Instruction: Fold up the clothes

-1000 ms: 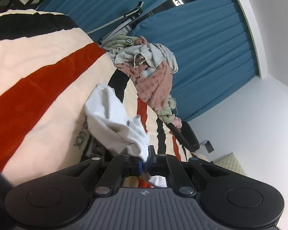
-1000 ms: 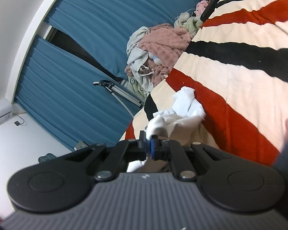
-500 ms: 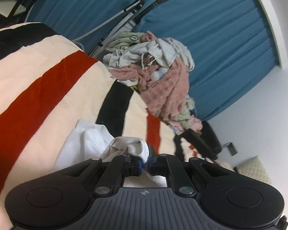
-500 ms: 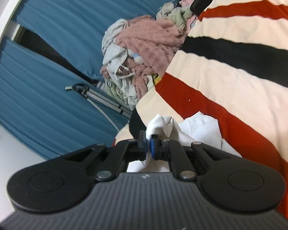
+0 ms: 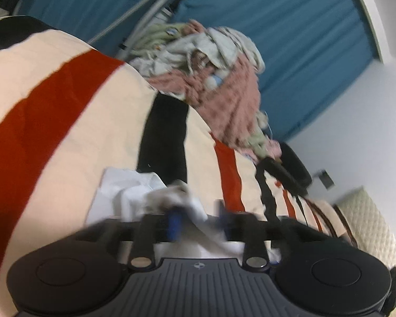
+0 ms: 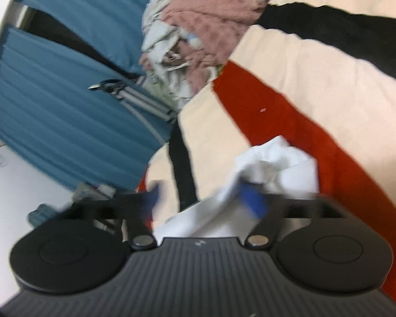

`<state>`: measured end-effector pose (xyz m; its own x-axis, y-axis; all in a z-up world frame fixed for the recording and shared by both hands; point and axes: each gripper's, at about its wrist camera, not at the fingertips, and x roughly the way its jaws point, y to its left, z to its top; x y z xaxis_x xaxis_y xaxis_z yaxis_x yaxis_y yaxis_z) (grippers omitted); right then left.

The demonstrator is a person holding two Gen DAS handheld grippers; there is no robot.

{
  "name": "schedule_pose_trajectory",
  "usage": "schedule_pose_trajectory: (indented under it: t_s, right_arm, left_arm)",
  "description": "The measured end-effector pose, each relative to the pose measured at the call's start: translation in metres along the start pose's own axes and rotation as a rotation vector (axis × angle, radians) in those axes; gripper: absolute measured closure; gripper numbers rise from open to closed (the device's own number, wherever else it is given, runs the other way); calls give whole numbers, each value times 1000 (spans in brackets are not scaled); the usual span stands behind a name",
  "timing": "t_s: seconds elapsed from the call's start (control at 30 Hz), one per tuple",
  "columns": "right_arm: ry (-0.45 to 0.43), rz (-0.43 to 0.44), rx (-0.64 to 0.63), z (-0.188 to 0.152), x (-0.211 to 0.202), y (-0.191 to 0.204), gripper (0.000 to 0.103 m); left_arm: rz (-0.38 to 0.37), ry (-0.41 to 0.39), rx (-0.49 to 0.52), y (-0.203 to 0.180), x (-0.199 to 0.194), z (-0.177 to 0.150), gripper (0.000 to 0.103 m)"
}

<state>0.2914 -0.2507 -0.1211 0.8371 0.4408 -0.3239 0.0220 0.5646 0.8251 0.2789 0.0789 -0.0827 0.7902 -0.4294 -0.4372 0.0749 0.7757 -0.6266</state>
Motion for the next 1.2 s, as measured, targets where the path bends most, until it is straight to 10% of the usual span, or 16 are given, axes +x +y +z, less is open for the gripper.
schedule_pose_trajectory:
  t_s: [0.17,0.3,0.63,0.9,1.1,1.2]
  right_arm:
    - [-11,-13,-186,-10,-5,22,23]
    - [58,-153,-382,-18,20,31,57]
    - [35,-262,-416,-24,24,18,56]
    - [43,-214,-286,-8,9,-5,57]
    - [85,-278,-412,-26,26,-2,65]
    - [61,-311,-433,-29,24,0,67]
  left_arm:
    - [59,-27,171,-14,-1,-8,28]
    - [153,8,257,-14,21,-12,29]
    - [240,38,231,8,23,-9,33]
    - [160,52,167,29,25,-6,53]
    - [165,13,218,21,23,-12,92]
    - [173,-9,244,15,19,-13,94]
